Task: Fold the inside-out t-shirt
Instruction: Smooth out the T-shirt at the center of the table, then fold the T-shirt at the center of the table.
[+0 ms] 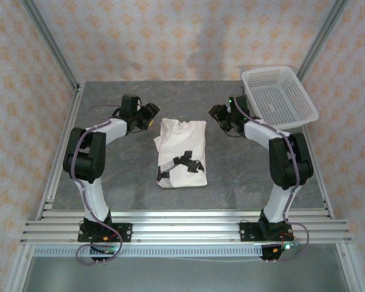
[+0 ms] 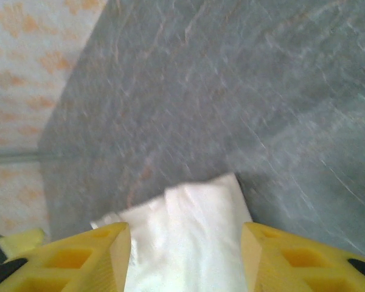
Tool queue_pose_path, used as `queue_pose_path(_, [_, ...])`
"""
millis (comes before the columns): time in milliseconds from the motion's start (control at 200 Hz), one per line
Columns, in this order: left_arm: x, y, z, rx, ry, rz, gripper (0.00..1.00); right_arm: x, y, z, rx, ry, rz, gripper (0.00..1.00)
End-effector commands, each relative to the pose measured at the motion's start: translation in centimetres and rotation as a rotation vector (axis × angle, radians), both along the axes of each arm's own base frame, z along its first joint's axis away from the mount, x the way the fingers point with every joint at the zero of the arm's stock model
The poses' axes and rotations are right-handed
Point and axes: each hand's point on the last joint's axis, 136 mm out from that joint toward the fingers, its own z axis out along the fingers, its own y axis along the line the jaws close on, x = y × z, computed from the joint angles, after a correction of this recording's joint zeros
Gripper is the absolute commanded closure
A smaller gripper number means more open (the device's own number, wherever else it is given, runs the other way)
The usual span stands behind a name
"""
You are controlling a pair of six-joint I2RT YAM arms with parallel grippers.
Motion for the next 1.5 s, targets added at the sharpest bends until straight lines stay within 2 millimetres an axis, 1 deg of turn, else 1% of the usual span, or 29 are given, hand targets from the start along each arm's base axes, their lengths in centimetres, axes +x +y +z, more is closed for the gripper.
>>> queue_pose_path(0, [-2.9, -0.2, 1.8, 0.13, -0.019, -0.124, 0.36, -2.7, 0.5, -1.0, -0.149, -0.047, 0.183, 0.45])
queue_pose_path(20, [-3.3, -0.2, 1.7, 0.157, -0.017, -0.146, 0.35, -2.9, 0.4, -1.4, -0.173, -0.044, 0.194, 0.45])
queue_pose_path(50, [-3.9, -0.1, 1.4, 0.213, -0.011, -0.178, 0.28, -3.2, 0.2, -1.9, -0.21, -0.04, 0.206, 0.43])
queue_pose_path(75, [-4.4, 0.0, 1.1, 0.269, -0.003, -0.206, 0.26, -3.2, 0.2, -2.3, -0.232, -0.038, 0.218, 0.42])
queue_pose_path(90, [-4.6, 0.1, 0.9, 0.308, 0.002, -0.223, 0.25, -3.2, 0.2, -2.4, -0.241, -0.037, 0.226, 0.38])
queue_pose_path(105, [-4.9, 0.2, 0.7, 0.345, 0.009, -0.241, 0.25, -3.2, 0.2, -2.6, -0.249, -0.036, 0.233, 0.37])
queue_pose_path(145, [-5.3, 0.2, 0.3, 0.428, 0.018, -0.296, 0.25, -3.0, 0.3, -2.9, -0.259, -0.035, 0.251, 0.35])
queue_pose_path(185, [-5.3, 0.0, -0.1, 0.458, 0.02, -0.333, 0.25, -2.6, 0.8, -3.1, -0.253, -0.039, 0.279, 0.35])
queue_pose_path(250, [-4.9, -0.8, -0.6, 0.444, 0.016, -0.377, 0.25, -1.9, 1.6, -3.2, -0.23, -0.041, 0.307, 0.35])
queue_pose_path(320, [-4.1, -1.8, -1.0, 0.419, 0.013, -0.419, 0.25, -1.1, 2.5, -4.0, -0.208, -0.027, 0.331, 0.35])
queue_pose_path(350, [-3.7, -2.2, -0.4, 0.41, -0.008, -0.428, 0.25, -0.8, 2.9, -4.3, -0.204, -0.022, 0.338, 0.36])
queue_pose_path(360, [-3.6, -2.4, -1.3, 0.408, 0.009, -0.436, 0.25, -0.7, 3.0, -4.4, -0.203, -0.021, 0.341, 0.36])
queue_pose_path(370, [-3.4, -2.5, -1.5, 0.408, 0.01, -0.439, 0.25, -0.6, 3.1, -4.4, -0.201, -0.021, 0.343, 0.36])
queue_pose_path(500, [-1.8, -3.4, -2.2, 0.418, -0.007, -0.471, 0.25, 0.5, 4.6, -5.3, -0.194, -0.028, 0.389, 0.36])
queue_pose_path(585, [-0.8, -3.5, -3.1, 0.437, -0.001, -0.48, 0.24, 1.1, 5.0, -6.0, -0.199, -0.01, 0.403, 0.36])
queue_pose_path(741, [-0.1, -4.8, -4.3, 0.384, -0.002, -0.514, 0.24, 0.9, 6.4, -7.5, -0.179, 0.027, 0.437, 0.4])
queue_pose_path(886, [0.2, -6.0, -4.9, 0.307, -0.021, -0.522, 0.26, 0.2, 7.6, -8.7, -0.184, 0.049, 0.457, 0.43])
queue_pose_path(951, [0.5, -6.6, -5.0, 0.272, -0.031, -0.52, 0.28, 0.1, 8.1, -8.8, -0.172, 0.05, 0.463, 0.45])
queue_pose_path(1056, [0.9, -7.3, -5.3, 0.231, -0.04, -0.52, 0.32, 0.1, 8.4, -8.9, -0.157, 0.052, 0.464, 0.5])
queue_pose_path(1136, [1.2, -7.5, -5.6, 0.213, -0.032, -0.51, 0.41, 0.2, 8.5, -8.7, -0.153, 0.051, 0.462, 0.56])
queue_pose_path(1186, [1.3, -7.4, -6.1, 0.216, -0.012, -0.5, 0.46, 0.2, 8.5, -8.6, -0.153, 0.053, 0.46, 0.58])
queue_pose_path(1296, [1.6, -7.4, -6.7, 0.205, -0.009, -0.491, 0.52, 0.2, 8.4, -8.5, -0.155, 0.063, 0.46, 0.62])
queue_pose_path(1381, [1.6, -7.9, -7.0, 0.176, -0.007, -0.495, 0.63, 0.1, 8.5, -8.4, -0.15, 0.063, 0.461, 0.66])
queue_pose_path(1496, [1.6, -8.2, -6.8, 0.148, -0.014, -0.489, 0.78, 0.1, 8.5, -8.3, -0.15, 0.061, 0.455, 0.72])
